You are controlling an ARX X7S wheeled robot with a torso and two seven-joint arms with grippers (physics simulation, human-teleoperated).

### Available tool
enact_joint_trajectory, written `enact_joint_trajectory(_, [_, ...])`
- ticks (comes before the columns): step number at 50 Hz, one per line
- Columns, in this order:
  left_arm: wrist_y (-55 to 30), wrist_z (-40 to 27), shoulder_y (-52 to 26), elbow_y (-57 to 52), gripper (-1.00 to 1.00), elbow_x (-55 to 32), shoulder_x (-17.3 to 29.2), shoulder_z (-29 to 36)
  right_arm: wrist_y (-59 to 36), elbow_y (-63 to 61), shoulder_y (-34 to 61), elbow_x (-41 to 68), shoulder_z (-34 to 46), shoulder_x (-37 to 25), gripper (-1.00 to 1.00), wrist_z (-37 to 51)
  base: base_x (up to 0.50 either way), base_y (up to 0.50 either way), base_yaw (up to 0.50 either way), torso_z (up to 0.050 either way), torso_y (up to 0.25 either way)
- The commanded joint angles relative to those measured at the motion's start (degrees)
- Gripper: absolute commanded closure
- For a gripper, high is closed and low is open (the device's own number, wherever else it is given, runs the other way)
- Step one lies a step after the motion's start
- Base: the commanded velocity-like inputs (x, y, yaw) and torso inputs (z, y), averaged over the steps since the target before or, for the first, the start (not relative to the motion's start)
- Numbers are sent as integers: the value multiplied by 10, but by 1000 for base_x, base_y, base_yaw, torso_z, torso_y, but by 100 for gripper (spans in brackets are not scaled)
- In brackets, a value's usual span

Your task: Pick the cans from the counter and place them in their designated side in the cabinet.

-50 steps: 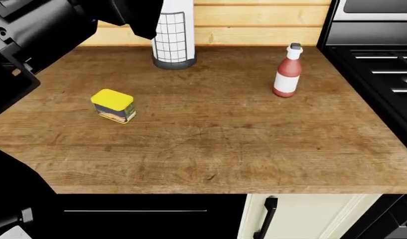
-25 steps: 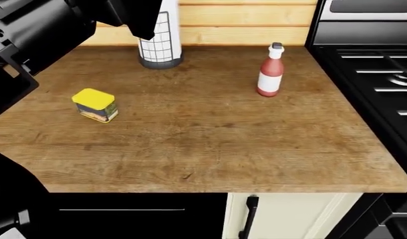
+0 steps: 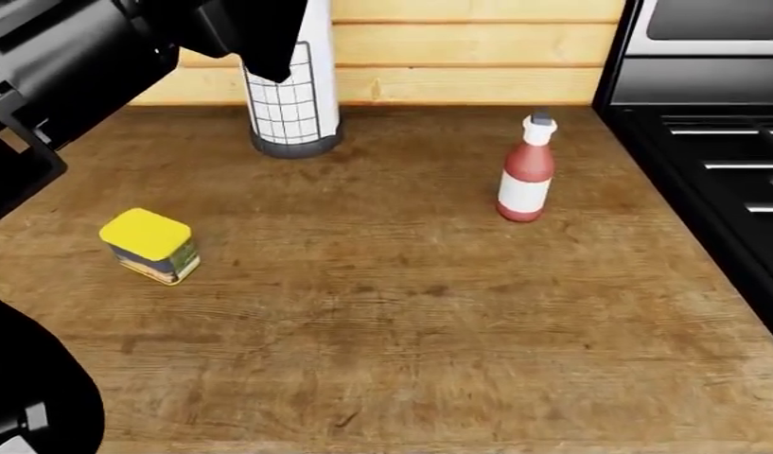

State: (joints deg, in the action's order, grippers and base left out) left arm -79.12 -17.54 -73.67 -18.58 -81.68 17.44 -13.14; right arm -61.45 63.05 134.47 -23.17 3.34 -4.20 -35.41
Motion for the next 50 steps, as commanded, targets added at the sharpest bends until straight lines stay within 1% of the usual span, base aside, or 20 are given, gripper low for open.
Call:
enact_joint_trajectory(1, [5, -9, 2, -3, -100, -16, 6, 5, 5, -5, 5, 1, 2, 0, 100, -3, 379, 0, 0, 0, 0])
enact_joint_trajectory(8, [10, -11, 3, -4, -100, -21, 9, 8, 5, -5, 5, 1, 2, 0, 100, -3, 196, -240, 0, 0, 1])
enact_joint_trajectory(21, [19, -16, 8, -5, -100, -30, 15, 13, 5, -5, 5, 1, 2, 0, 100, -3, 0, 0, 0, 0, 0])
enact_joint_trajectory(33, [31, -2, 11, -1, -100, -17, 21, 24, 5, -5, 5, 1, 2, 0, 100, -3, 0, 0, 0, 0, 0])
enact_joint_trajectory(50, [41, -3, 10, 0, -100, -22, 27, 33, 5, -5, 5, 1, 2, 0, 100, -3, 209, 0, 0, 0, 0])
